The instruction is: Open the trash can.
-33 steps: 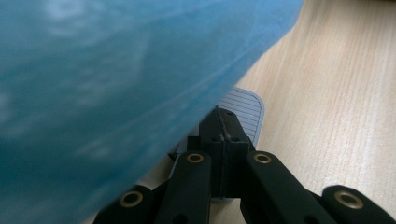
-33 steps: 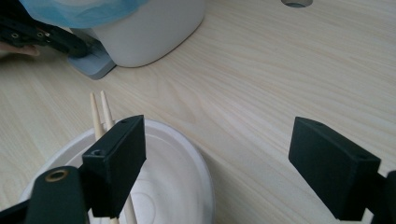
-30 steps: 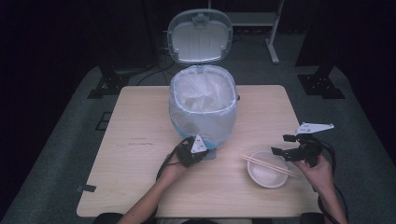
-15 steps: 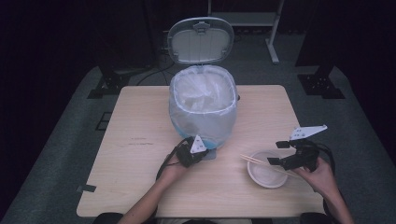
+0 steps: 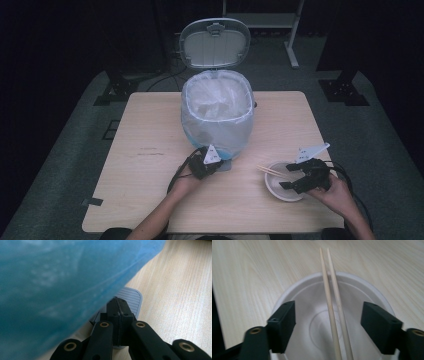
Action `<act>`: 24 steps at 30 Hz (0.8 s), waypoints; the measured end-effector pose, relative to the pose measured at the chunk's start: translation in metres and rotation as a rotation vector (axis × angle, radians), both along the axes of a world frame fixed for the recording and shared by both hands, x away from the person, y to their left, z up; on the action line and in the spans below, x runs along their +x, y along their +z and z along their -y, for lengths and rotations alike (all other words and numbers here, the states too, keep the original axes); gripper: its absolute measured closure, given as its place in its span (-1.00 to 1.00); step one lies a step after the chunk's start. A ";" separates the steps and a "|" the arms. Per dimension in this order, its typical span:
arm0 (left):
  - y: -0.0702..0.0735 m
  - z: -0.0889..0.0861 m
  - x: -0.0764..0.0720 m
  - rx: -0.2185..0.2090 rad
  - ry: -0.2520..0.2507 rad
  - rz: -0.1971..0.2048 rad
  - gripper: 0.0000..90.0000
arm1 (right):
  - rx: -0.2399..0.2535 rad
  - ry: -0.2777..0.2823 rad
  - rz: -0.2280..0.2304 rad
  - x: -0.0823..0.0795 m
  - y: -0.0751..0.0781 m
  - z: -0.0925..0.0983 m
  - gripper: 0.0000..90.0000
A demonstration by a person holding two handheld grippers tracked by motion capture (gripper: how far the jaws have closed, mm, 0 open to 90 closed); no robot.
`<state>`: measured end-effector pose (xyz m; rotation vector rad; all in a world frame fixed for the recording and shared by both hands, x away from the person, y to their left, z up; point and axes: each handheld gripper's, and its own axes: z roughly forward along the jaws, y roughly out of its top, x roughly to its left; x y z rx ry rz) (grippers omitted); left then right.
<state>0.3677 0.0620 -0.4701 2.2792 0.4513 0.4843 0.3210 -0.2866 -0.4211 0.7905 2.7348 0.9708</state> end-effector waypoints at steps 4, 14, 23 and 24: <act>0.000 0.001 0.000 0.003 -0.002 0.001 1.00 | -0.083 0.005 0.010 0.003 -0.007 -0.005 -0.05; 0.001 0.001 0.000 0.010 -0.008 0.002 1.00 | -0.120 0.028 -0.004 0.010 -0.015 -0.008 0.52; 0.001 0.001 0.000 0.012 -0.010 0.006 1.00 | -0.097 0.048 -0.047 0.013 -0.016 -0.006 0.74; 0.001 0.001 0.000 0.014 -0.010 0.006 1.00 | -0.093 0.050 -0.050 0.014 -0.016 -0.006 0.75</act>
